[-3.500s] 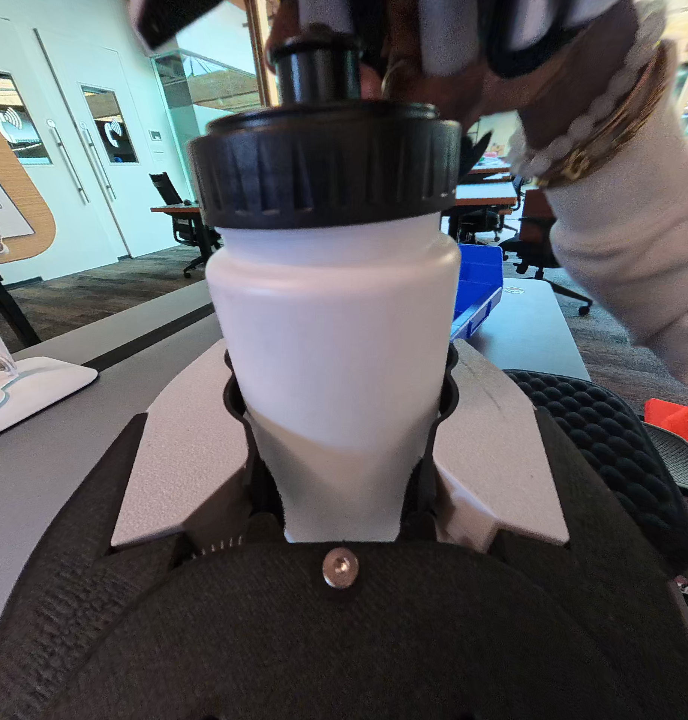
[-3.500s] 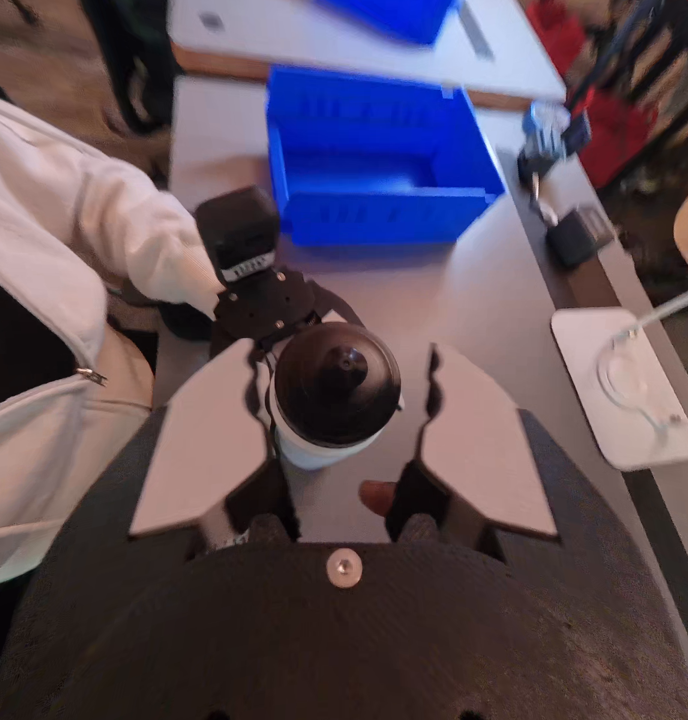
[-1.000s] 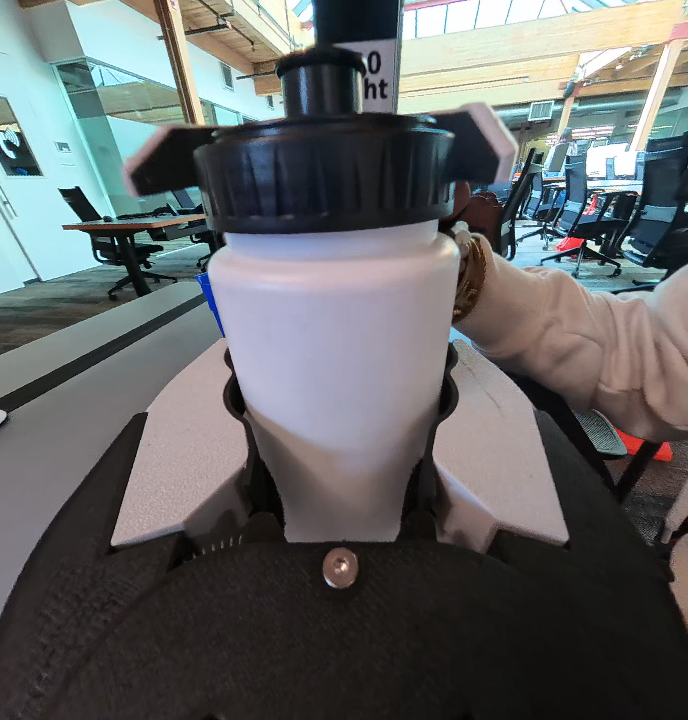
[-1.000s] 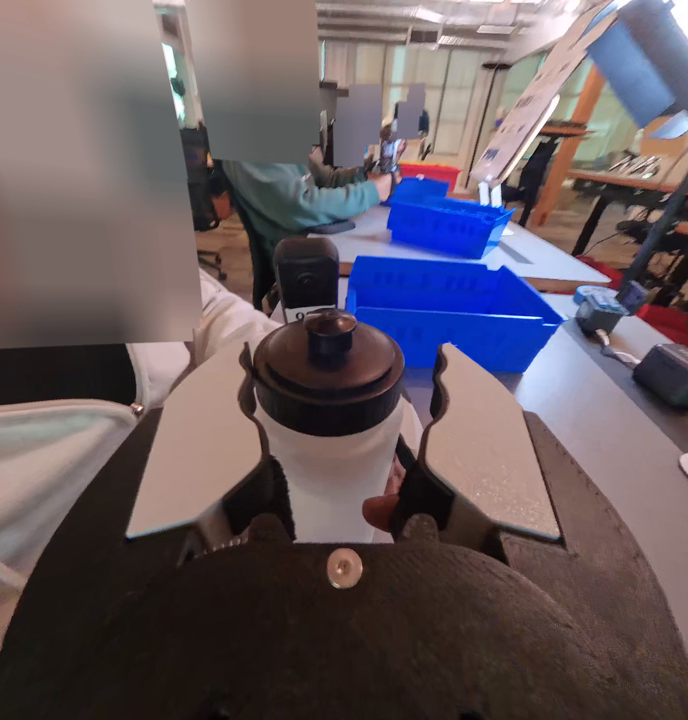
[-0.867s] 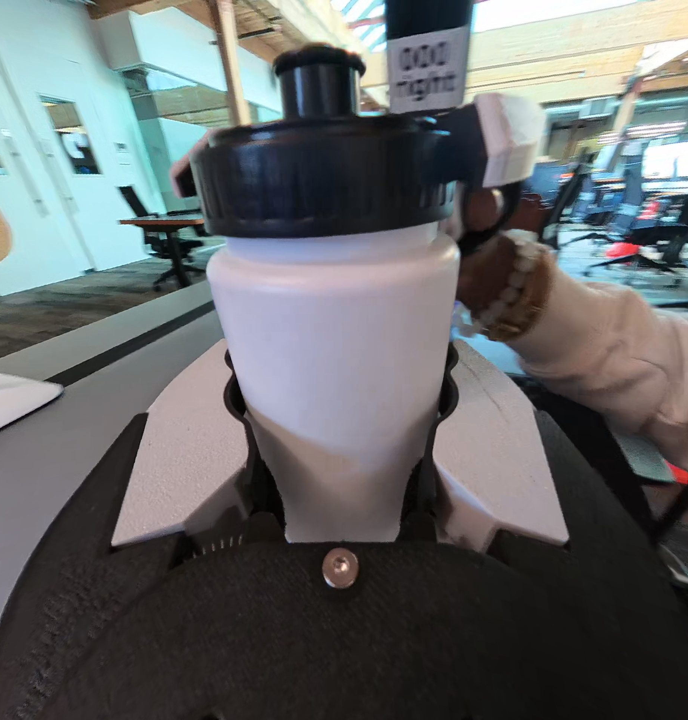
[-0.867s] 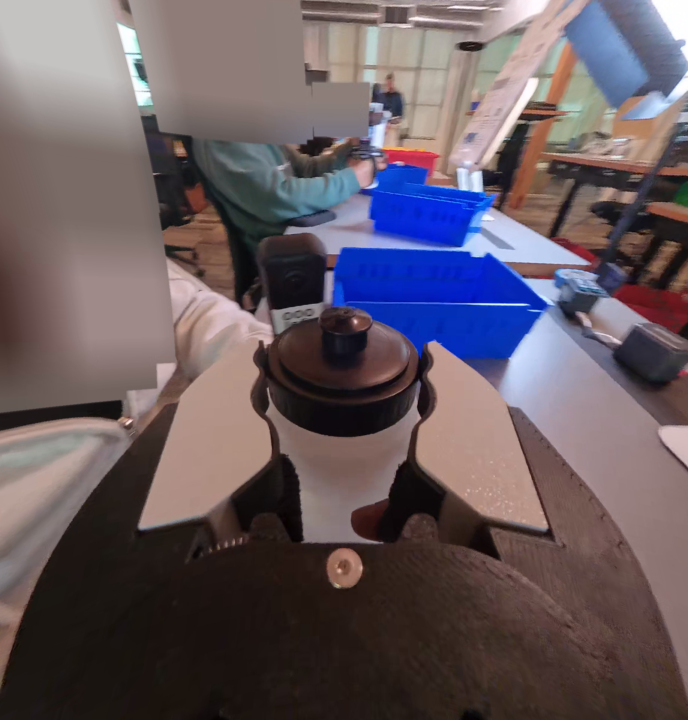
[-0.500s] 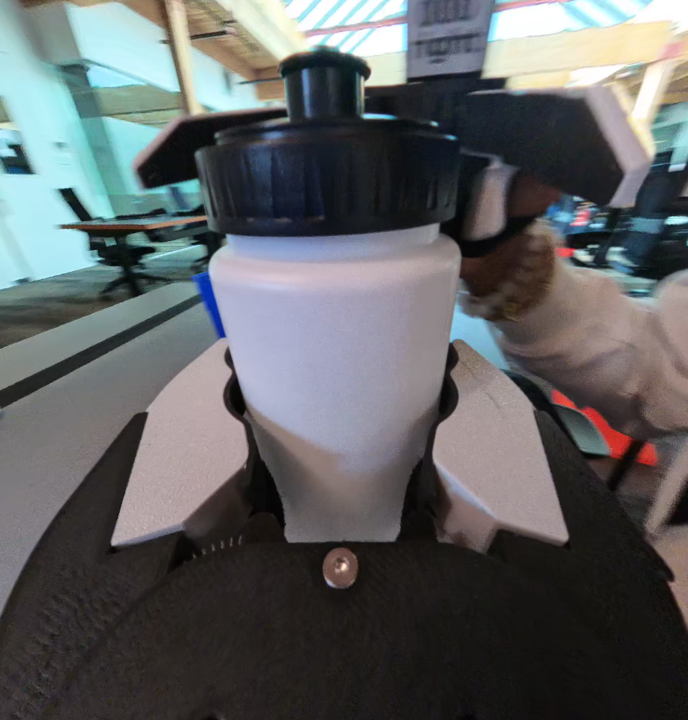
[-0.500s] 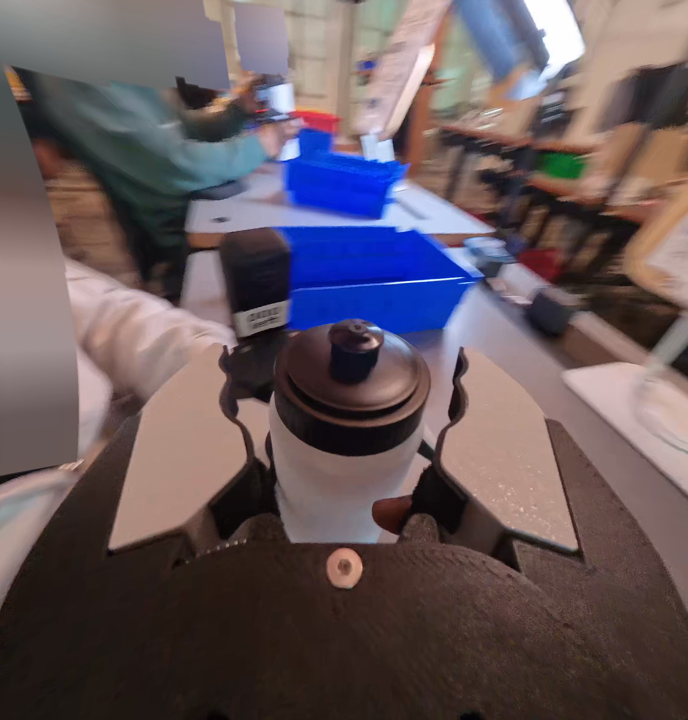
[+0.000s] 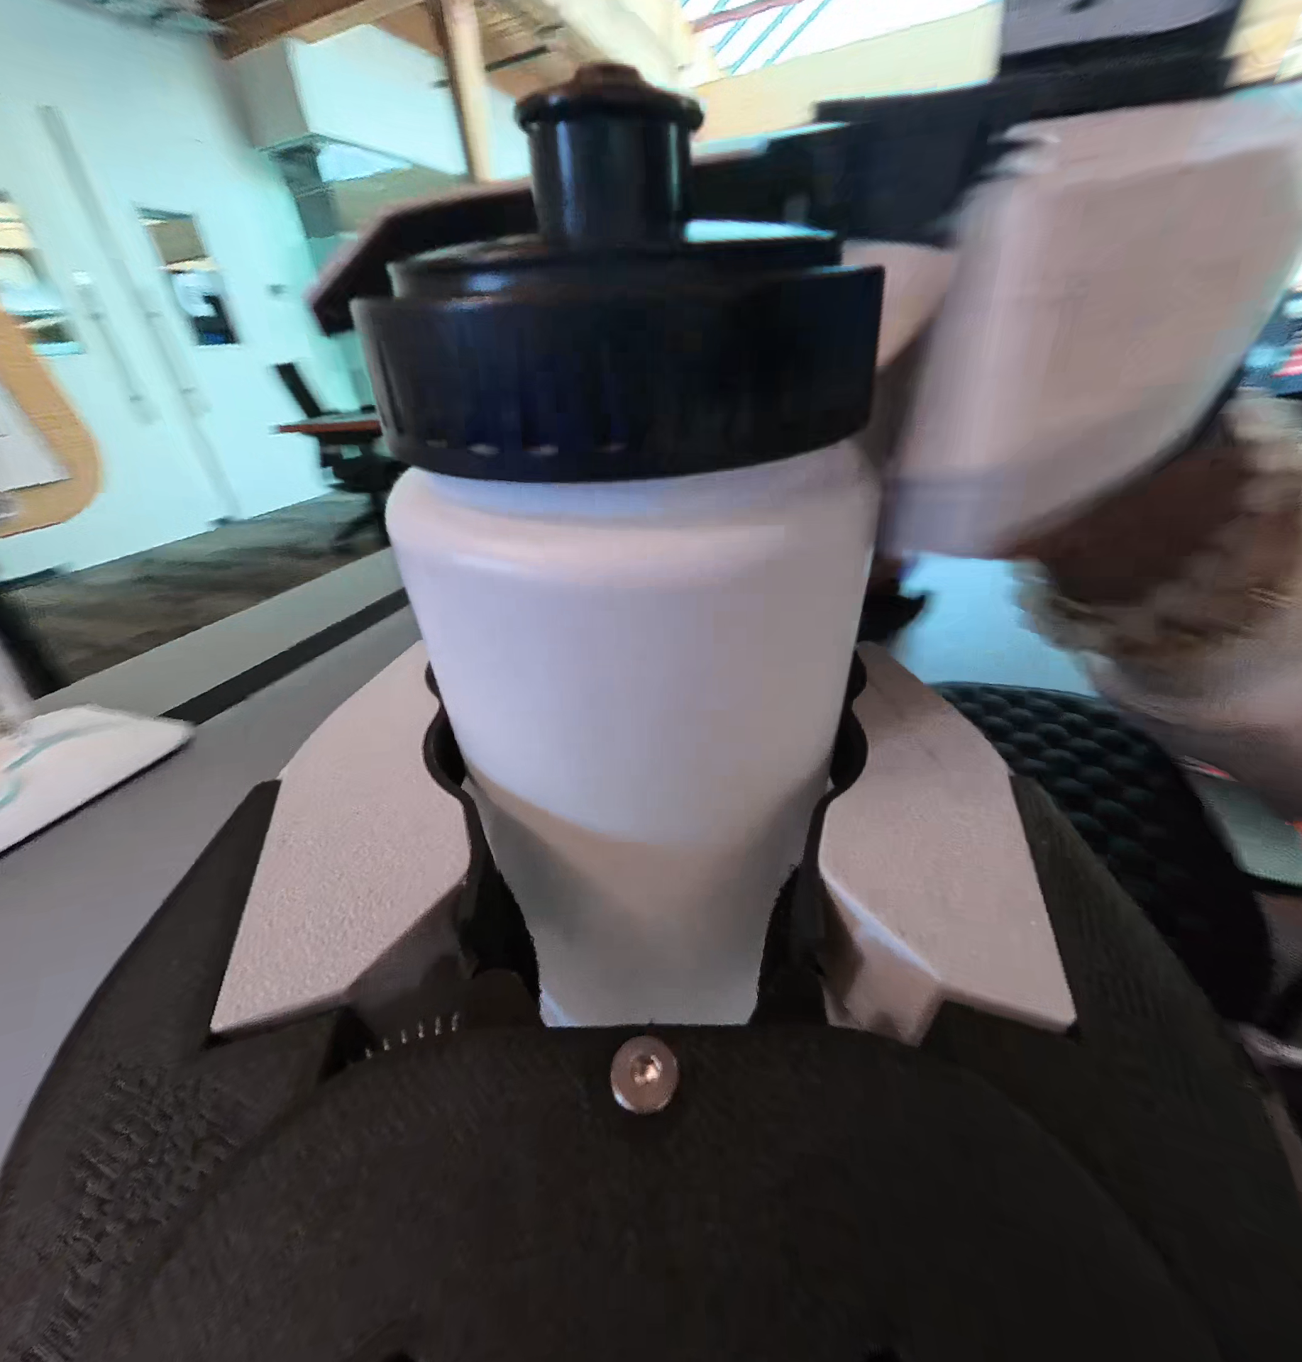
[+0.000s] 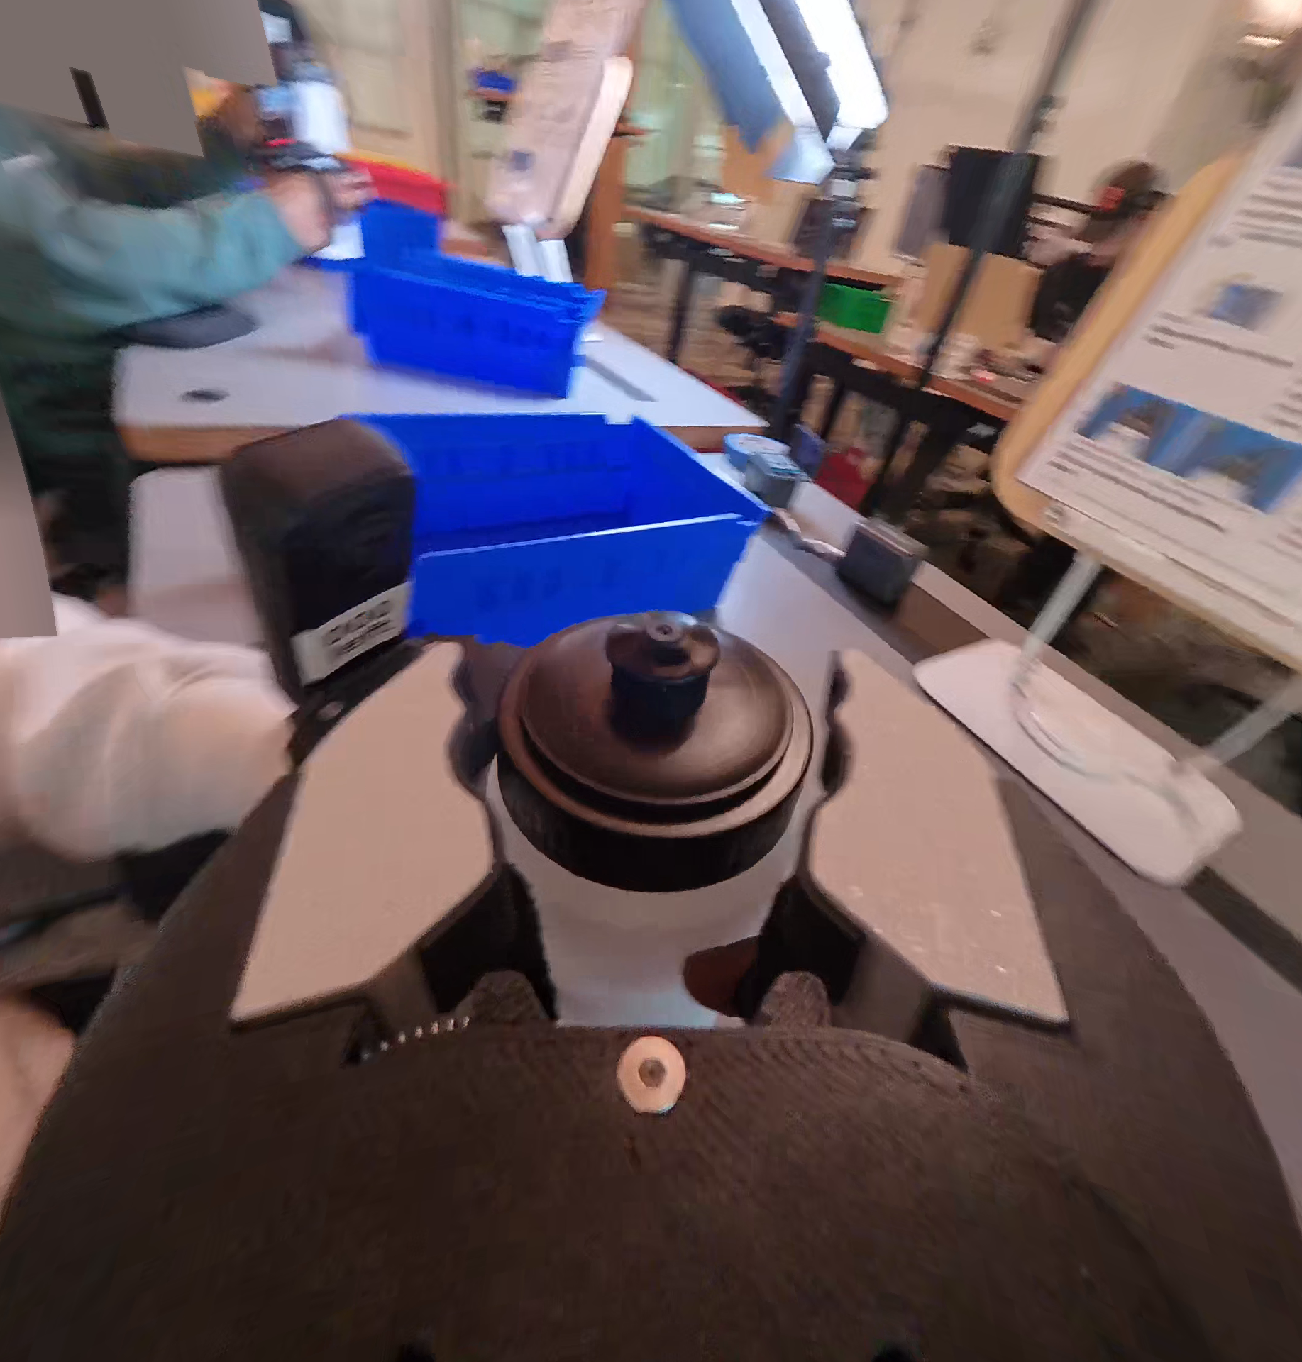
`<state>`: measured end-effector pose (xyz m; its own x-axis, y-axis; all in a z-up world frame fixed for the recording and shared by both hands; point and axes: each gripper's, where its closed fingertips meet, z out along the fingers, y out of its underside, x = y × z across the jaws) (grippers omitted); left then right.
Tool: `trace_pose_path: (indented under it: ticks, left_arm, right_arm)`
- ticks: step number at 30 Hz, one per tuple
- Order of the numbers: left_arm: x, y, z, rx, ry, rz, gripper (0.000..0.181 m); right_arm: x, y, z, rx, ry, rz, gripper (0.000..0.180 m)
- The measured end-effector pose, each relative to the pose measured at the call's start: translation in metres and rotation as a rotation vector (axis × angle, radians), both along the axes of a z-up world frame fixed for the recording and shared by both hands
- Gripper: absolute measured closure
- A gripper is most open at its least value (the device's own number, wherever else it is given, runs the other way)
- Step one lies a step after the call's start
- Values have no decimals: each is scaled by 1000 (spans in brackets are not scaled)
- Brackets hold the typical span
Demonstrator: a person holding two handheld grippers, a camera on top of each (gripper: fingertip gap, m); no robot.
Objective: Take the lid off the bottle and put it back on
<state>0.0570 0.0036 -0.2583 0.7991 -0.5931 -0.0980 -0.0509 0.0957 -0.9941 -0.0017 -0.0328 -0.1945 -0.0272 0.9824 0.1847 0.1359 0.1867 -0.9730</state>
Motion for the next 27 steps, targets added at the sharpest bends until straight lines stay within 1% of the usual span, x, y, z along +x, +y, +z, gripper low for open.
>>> trace_pose_path:
  ticks: [1, 3, 5, 6, 7, 9, 11, 12, 13, 14, 15, 16, 17, 18, 19, 20, 21, 23, 24, 25, 26, 27]
  left_arm:
    - [5, -6, 0, -5, -16, -90, 82]
    - [11, -16, 0, -39, -65, -240, 82]
    - [13, -21, 0, -44, -70, -303, 82]
    - [13, -22, 0, -46, -62, -302, 82]
    - [12, -20, 0, -52, -62, -276, 82]
    - [6, -11, -1, -57, -65, -170, 82]
    - [-3, 0, -3, -49, -22, 2, 82]
    - [-5, 3, -3, -43, -1, 58, 82]
    - [-5, 4, -3, -40, 13, 78, 82]
    - [-3, 3, -2, -31, 24, 76, 82]
    - [-2, 1, -2, -18, 32, 59, 82]
    - [-1, -1, -1, -9, 32, 35, 82]
    - [0, -4, -1, -6, 28, -2, 82]
    - [4, -8, -1, -8, 22, -66, 82]
    - [9, -14, -1, -17, 9, -144, 82]
    - [14, -19, -1, -34, -13, -211, 82]
    - [16, -22, -1, -45, -33, -255, 82]
    - [17, -27, -1, -37, -34, -302, 82]
    - [18, -28, -1, -34, -25, -306, 82]
    - [17, -26, -1, -37, -18, -285, 82]
    - [14, -21, -2, -51, -24, -230, 82]
    - [10, -14, -2, -61, -30, -154, 82]
  right_arm:
    - [-1, -6, 0, 8, -15, 95, 94]
    - [2, -18, -7, -55, -103, 315, 91]
    - [7, -25, -10, -120, -147, 476, 88]
    - [7, -25, -7, -140, -121, 509, 97]
    - [6, -25, -6, -162, -101, 510, 97]
    - [2, -17, -5, -178, -55, 407, 97]
    - [-2, -2, -6, -133, -15, 184, 97]
    - [-1, 5, -7, -129, -13, 63, 97]
    - [1, 9, -7, -134, -9, -32, 97]
    - [3, 9, -7, -115, 1, -84, 97]
    - [4, 7, -6, -88, 1, -97, 97]
    - [5, 3, -6, -48, -20, -66, 97]
    - [5, -2, -8, 5, -53, 1, 92]
    - [5, -5, -10, 31, -85, 74, 71]
    - [6, -13, -13, 34, -126, 185, 63]
    - [11, -24, -16, 29, -160, 320, 71]
    - [14, -27, -18, 19, -176, 386, 76]
    - [15, -26, -16, 37, -166, 434, 93]
    - [16, -28, -13, 23, -140, 456, 96]
    - [16, -28, -11, -12, -114, 461, 99]
    - [13, -23, -11, -39, -95, 420, 100]
    - [8, -13, -11, -62, -73, 325, 100]
